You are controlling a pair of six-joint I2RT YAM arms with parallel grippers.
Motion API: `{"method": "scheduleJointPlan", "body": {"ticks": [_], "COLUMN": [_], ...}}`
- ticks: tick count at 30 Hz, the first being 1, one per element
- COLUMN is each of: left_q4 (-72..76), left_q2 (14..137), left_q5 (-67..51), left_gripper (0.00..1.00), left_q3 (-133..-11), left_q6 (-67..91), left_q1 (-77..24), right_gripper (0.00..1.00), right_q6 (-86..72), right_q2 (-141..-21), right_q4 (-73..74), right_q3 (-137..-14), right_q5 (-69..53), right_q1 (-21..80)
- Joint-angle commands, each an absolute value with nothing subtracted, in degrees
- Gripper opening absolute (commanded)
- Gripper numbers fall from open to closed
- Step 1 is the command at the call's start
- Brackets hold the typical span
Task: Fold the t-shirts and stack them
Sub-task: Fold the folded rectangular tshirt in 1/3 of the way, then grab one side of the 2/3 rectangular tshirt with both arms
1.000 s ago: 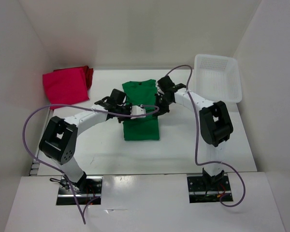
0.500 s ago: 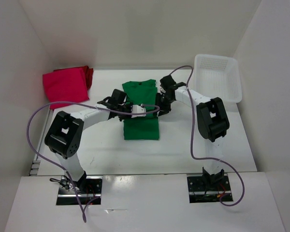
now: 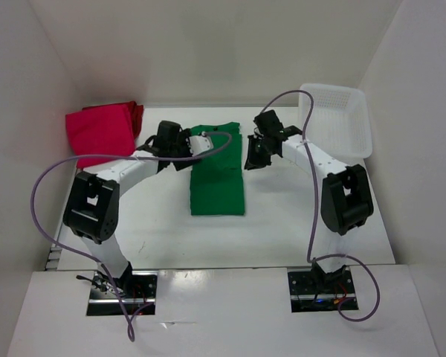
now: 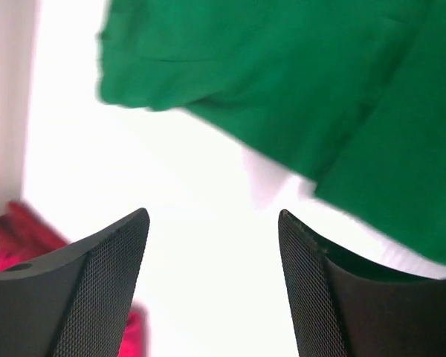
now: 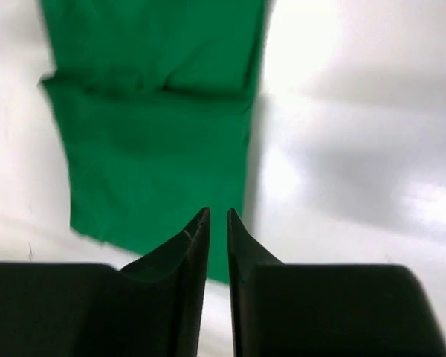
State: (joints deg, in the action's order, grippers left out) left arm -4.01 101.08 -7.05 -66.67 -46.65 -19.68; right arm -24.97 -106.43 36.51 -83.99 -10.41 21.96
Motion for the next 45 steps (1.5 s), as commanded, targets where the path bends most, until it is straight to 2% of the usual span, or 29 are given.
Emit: {"method": "scheduleJointPlan", "body": {"ticks": [1,3,4,5,8,10,11,16,23,29,33,38,39,42,43,44,45], "left_q4": [-9.7,-17.0,-21.8,-22.9,-25.3,-25.6,-24.9,-18.5,-16.3,-13.4,-9.7,-8.3,-8.3,-7.8,-7.8,-7.8,-7.8], "left_q2": [95.1,90.8,88.8,86.5,77.9,73.1,71.4,74.3,79.1,82.2,83.4,86.9,86.9,88.3,88.3,88.3,88.9], "left_q5": [-6.1,-10.2,-10.2,-9.5,-6.2,-4.0,-4.0,-3.3,-6.4,-7.6,-7.6,-6.2,-6.2,-6.2,-6.2,-6.2,-6.2], "left_gripper": [0.77,0.76,0.76,0.79,0.92,0.99,0.99,1.0,0.99,0.94,0.94,0.64,0.53,0.34,0.26,0.26,0.24], "left_q3": [-73.4,-73.4,-69.2,-66.4,-54.8,-50.4,-47.2,-44.4,-40.8,-39.6,-40.2,-40.8,-41.3,-41.8,-41.8,-42.4,-42.5], "left_q6": [-42.0,-49.7,-52.3,-54.4,-60.5,-61.1,-61.1,-61.1,-67.0,-65.1,-62.4,-62.4,-63.0,-63.0,-63.0,-63.0,-63.0], "left_q1": [-17.7,-17.7,-18.8,-21.3,-26.4,-32.6,-34.3,-39.7,-39.7,-39.7,-40.3,-40.3,-40.3,-40.3,-40.3,-40.3,-39.6], "right_gripper": [0.18,0.2,0.25,0.44,0.67,0.73,0.78,0.81,0.81,0.81,0.81,0.79,0.79,0.77,0.73,0.67,0.54], "right_q6": [-23.6,-23.6,-24.2,-24.2,-24.7,-26.0,-26.8,-31.7,-34.8,-35.5,-35.5,-36.1,-36.1,-36.1,-36.1,-36.7,-36.7], "right_q2": [-100.5,-99.9,-98.6,-97.9,-96.1,-96.1,-95.3,-93.1,-96.0,-96.0,-97.4,-98.0,-98.7,-100.0,-100.6,-100.6,-100.6], "right_q4": [35.7,35.7,35.7,35.0,33.3,31.7,30.9,26.5,23.2,21.7,21.7,21.7,21.7,21.7,21.7,21.7,21.1], "right_q3": [-80.6,-78.5,-77.4,-74.8,-69.5,-66.6,-63.8,-57.6,-56.4,-55.0,-55.0,-55.0,-55.0,-55.5,-55.5,-55.5,-54.9], "right_q5": [-10.7,-12.6,-13.7,-15.3,-17.9,-18.5,-19.0,-18.5,-19.7,-20.3,-21.7,-21.2,-21.2,-21.2,-21.2,-21.2,-21.7], "right_q1": [26.2,26.2,26.2,26.2,26.2,27.0,27.9,28.6,29.7,29.7,29.7,30.8,31.5,32.1,32.1,32.1,32.1]}}
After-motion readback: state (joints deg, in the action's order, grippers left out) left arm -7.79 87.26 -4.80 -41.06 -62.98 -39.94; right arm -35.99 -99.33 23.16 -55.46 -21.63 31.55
